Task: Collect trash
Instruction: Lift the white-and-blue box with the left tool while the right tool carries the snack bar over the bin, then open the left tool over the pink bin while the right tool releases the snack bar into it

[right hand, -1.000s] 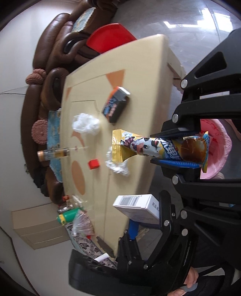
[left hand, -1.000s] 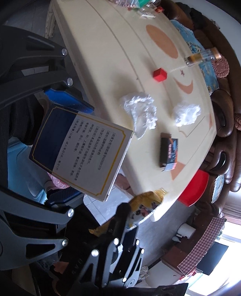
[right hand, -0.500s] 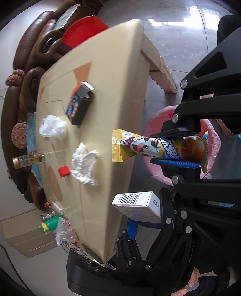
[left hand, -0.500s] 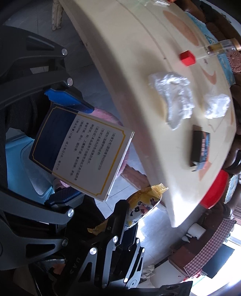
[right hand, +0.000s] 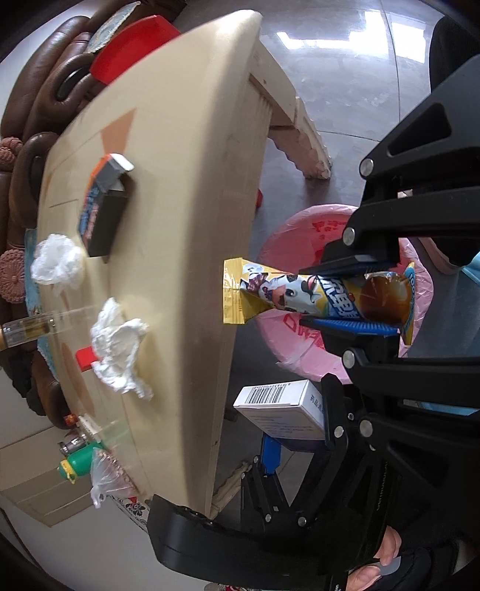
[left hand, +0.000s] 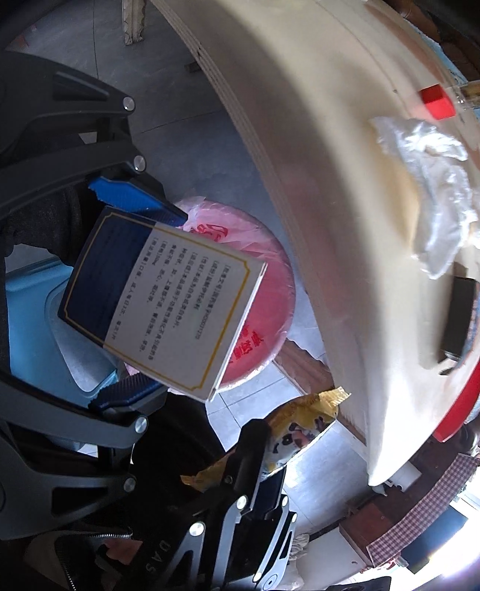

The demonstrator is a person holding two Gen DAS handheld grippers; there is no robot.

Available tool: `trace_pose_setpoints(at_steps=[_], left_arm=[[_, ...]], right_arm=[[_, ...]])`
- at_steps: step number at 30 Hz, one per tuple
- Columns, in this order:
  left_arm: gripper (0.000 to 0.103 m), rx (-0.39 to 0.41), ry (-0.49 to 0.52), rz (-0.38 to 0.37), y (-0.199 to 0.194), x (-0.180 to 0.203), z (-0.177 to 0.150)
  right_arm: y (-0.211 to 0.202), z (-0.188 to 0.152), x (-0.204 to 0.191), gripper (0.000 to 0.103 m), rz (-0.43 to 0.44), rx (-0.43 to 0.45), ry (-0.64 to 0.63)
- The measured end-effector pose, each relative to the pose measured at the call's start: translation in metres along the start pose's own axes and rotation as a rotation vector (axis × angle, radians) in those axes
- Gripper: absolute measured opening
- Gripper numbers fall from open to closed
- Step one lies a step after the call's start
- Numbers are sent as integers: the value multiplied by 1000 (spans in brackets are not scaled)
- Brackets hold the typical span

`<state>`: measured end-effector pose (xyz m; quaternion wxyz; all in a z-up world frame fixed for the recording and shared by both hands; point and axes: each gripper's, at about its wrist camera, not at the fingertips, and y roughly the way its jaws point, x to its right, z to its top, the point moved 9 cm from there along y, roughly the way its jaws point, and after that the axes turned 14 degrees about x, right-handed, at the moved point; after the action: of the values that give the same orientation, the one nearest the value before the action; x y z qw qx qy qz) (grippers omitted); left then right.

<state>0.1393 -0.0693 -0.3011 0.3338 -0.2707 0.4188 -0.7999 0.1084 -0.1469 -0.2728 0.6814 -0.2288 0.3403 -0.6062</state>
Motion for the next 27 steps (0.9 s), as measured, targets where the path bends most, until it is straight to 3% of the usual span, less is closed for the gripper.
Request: trace_pose_setpoints(at_steps=[27], left_arm=[[74, -257, -9, -11, 96, -17, -45]], right_arm=[[98, -77, 29, 21, 44, -260, 32]])
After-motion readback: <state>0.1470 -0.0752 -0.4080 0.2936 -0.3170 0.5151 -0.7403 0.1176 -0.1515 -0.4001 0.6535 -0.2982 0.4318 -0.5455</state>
